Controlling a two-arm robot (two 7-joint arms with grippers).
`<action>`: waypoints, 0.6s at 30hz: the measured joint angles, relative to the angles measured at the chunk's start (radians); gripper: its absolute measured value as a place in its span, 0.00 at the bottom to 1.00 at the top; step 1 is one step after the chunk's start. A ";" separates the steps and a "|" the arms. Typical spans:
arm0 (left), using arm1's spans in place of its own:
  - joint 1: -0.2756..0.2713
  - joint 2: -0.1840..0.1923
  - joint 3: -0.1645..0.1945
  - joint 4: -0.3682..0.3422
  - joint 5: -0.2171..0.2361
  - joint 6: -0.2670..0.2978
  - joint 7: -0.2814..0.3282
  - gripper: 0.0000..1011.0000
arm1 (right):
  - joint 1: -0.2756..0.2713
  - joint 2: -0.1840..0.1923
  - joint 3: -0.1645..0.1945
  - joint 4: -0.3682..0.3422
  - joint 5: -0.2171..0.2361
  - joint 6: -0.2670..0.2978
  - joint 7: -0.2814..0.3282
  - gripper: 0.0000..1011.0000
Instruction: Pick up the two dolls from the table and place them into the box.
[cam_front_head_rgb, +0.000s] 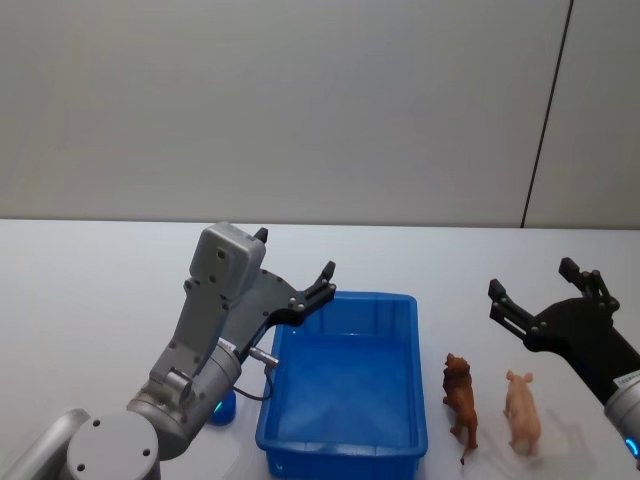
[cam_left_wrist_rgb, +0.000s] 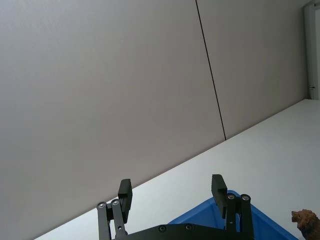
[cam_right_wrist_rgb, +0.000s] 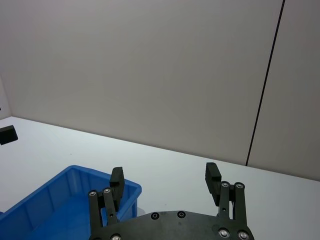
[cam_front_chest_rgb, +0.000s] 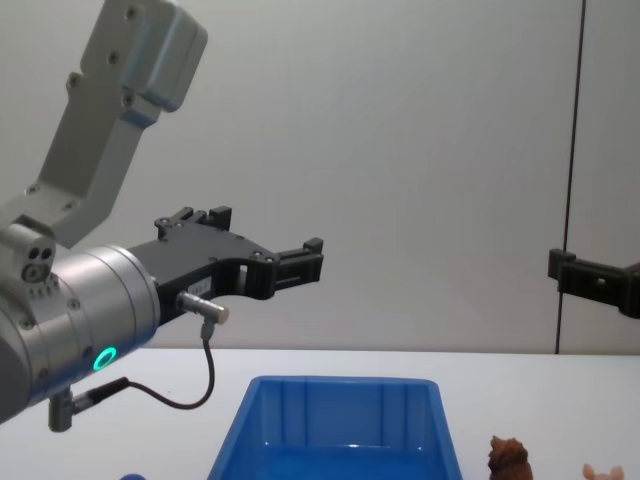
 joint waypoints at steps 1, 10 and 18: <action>0.000 0.000 0.000 0.000 0.000 0.000 0.000 0.99 | 0.000 0.000 0.000 0.000 0.000 0.000 0.000 0.99; 0.000 0.000 0.000 0.000 0.000 0.000 0.000 0.99 | 0.000 0.000 0.000 0.000 0.000 0.000 0.000 0.99; 0.000 0.000 0.000 0.000 0.000 0.000 0.000 0.99 | 0.000 0.000 0.000 0.000 0.000 0.000 0.000 0.99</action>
